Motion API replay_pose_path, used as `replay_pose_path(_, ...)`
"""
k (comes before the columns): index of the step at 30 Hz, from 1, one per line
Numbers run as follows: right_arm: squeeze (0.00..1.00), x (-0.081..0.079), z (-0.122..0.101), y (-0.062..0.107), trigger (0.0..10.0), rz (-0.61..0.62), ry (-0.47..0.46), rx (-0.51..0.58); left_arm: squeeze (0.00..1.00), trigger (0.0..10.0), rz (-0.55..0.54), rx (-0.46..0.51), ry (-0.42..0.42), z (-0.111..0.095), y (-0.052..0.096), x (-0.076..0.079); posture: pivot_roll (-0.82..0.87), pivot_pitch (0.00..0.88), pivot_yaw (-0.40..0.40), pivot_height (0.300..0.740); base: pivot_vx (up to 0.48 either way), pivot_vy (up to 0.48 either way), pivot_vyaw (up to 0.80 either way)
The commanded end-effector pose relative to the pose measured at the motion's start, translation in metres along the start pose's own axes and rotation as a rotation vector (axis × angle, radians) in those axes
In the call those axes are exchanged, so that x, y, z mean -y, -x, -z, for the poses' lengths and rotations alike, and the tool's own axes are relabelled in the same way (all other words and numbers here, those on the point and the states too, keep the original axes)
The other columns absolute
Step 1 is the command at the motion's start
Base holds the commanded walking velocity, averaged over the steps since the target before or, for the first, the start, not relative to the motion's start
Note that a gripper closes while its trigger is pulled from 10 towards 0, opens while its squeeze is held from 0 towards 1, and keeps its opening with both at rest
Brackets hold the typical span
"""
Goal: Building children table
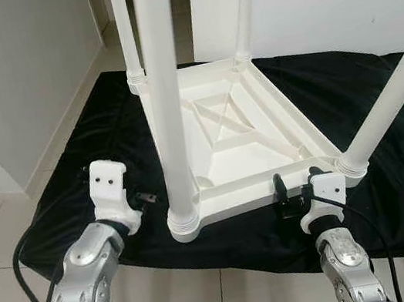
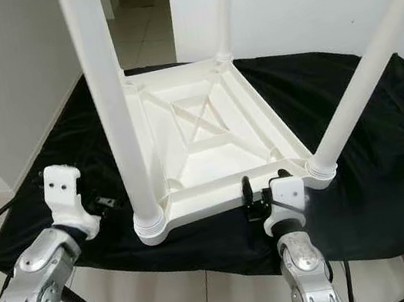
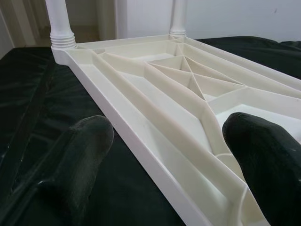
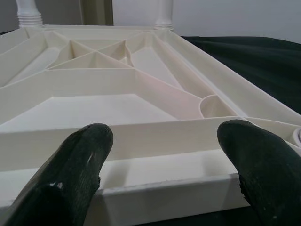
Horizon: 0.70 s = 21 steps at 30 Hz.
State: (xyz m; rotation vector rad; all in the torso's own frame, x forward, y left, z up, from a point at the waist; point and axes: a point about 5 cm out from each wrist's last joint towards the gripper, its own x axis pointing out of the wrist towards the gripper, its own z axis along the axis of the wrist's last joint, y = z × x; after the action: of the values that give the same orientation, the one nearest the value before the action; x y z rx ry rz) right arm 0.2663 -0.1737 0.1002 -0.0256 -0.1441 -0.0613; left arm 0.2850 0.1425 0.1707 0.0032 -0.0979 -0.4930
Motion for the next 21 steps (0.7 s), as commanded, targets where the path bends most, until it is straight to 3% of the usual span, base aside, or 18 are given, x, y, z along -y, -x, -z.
replay_pose_path(1,0.0,0.002,-0.001,-0.003,10.0,0.028,-0.006,-0.002,0.0,10.0,-0.009,-0.002,-0.027,0.002,-0.007,0.002,-0.01,0.019,0.015,0.74,0.0,0.0,0.0)
replay_pose_path(8,0.0,0.003,0.001,0.0,10.0,0.075,-0.013,-0.018,0.0,10.0,0.052,0.024,-0.028,0.001,-0.022,0.008,-0.02,0.025,0.029,0.74,0.0,0.0,0.0)
replay_pose_path(13,0.0,-0.001,0.007,0.01,10.0,0.132,-0.041,-0.068,0.0,10.0,0.11,0.039,0.008,0.009,-0.043,0.018,-0.04,0.034,0.037,0.74,0.0,0.0,0.0)
replay_pose_path(21,0.0,-0.002,0.006,0.016,10.0,0.162,-0.079,-0.082,0.0,10.0,0.211,0.081,0.047,0.005,-0.05,0.034,-0.05,0.039,0.04,0.74,0.0,0.0,0.0)
